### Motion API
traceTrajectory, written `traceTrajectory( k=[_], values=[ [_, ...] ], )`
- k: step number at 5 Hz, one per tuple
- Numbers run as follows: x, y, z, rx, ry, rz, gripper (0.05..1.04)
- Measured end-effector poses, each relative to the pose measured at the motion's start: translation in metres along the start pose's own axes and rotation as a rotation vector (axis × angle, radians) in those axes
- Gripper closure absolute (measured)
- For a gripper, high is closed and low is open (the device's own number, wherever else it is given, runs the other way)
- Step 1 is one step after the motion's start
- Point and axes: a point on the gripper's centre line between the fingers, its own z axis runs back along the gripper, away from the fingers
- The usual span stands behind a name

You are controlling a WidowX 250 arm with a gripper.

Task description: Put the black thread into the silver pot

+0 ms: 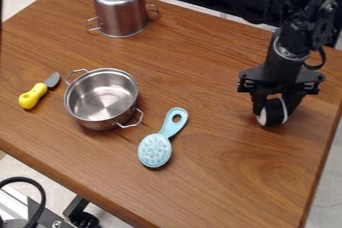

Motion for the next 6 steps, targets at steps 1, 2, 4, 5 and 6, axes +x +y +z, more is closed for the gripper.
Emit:
traceTrajectory(
  k=[1,2,4,5,6],
  values=[
    [-0.006,0.009,0.002,0.004,0.047,-0.018,0.582],
    [-0.001,0.024,0.030,-0.023,0.037,-0.053,0.583],
    [-0.001,0.093,0.067,0.001,0.019,-0.137,0.583],
    [-0.002,0.129,0.062,0.007,0.040,-0.224,0.583],
    [0.010,0.165,0.061,-0.006,0.023,-0.279,0.583]
  ],
)
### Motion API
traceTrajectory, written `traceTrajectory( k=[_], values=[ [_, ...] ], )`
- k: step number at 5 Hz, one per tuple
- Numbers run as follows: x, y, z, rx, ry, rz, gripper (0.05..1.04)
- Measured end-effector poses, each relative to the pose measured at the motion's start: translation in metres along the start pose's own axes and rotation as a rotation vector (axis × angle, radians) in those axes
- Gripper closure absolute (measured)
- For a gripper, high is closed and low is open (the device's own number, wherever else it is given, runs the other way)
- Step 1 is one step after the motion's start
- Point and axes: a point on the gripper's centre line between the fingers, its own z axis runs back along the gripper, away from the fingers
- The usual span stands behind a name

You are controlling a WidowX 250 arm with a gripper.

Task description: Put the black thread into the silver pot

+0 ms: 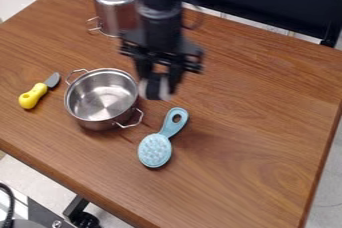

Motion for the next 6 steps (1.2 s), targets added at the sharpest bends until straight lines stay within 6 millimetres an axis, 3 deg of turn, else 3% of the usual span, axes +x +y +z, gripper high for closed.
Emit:
traceTrajectory(
  k=[1,2,3,5,6],
  values=[
    [0.008,0.035,0.003,0.001,-0.013,-0.015,0.583],
    [0.014,0.057,0.000,-0.001,-0.019,-0.056,0.583],
    [0.012,0.065,-0.014,0.005,-0.012,-0.089,0.583],
    [0.004,0.062,-0.043,-0.015,0.017,-0.174,0.583],
    [0.001,0.063,-0.049,-0.011,0.024,-0.166,0.517]
  ],
)
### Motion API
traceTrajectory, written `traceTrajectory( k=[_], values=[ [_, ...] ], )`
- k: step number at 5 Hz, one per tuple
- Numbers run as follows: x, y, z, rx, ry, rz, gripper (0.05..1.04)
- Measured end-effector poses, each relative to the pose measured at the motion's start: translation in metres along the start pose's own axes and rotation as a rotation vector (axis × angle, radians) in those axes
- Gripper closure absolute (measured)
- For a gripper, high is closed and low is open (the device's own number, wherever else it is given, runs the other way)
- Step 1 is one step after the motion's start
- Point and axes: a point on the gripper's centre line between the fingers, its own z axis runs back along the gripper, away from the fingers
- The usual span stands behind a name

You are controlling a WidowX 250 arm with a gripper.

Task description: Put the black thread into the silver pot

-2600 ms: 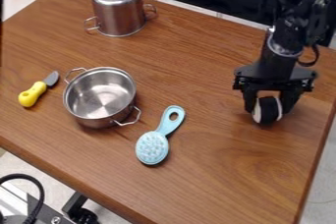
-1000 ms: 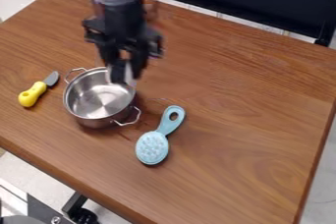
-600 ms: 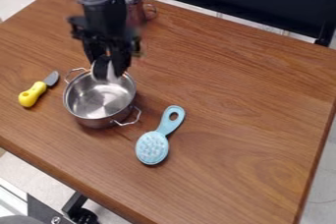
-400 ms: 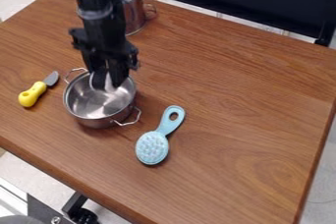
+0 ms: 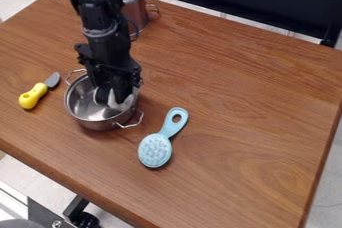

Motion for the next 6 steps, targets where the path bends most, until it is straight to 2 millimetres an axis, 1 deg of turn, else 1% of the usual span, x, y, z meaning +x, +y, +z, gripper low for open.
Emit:
traceTrajectory(
  k=[1,2,3,5,6],
  values=[
    [-0.008,0.004,0.001,-0.018,0.037,0.029,0.214],
    [-0.007,0.007,0.011,-0.030,0.000,0.046,0.081],
    [-0.008,0.006,0.021,-0.011,-0.011,0.061,0.085],
    [-0.011,0.000,0.033,-0.033,-0.020,0.074,0.085],
    [-0.009,-0.010,0.037,-0.021,-0.048,0.087,0.085]
  ],
)
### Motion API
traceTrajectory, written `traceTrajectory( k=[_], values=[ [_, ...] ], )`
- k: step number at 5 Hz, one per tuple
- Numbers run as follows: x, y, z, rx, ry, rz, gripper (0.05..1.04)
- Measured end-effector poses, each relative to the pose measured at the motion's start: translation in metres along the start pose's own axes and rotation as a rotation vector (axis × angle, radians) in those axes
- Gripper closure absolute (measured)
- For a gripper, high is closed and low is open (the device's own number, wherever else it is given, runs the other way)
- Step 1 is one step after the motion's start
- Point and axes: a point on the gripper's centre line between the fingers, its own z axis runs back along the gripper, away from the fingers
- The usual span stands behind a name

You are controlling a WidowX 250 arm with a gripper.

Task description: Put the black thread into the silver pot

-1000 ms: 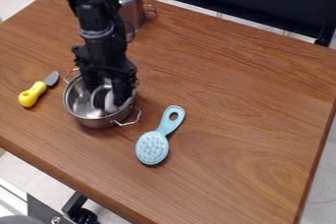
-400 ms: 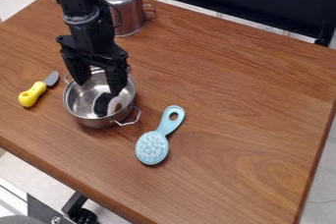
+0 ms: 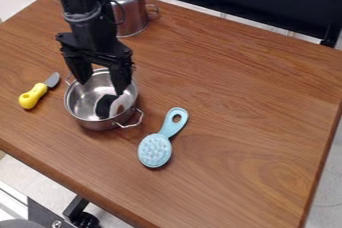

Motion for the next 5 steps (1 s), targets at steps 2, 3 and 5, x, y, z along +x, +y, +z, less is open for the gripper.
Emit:
traceTrajectory(
  k=[2,3,5],
  values=[
    [0.054,-0.028,0.013,0.006,-0.050,0.155,0.085],
    [0.073,-0.023,0.007,0.040,-0.088,0.210,0.085],
    [0.099,0.003,-0.012,0.083,-0.095,0.260,0.085]
  ],
)
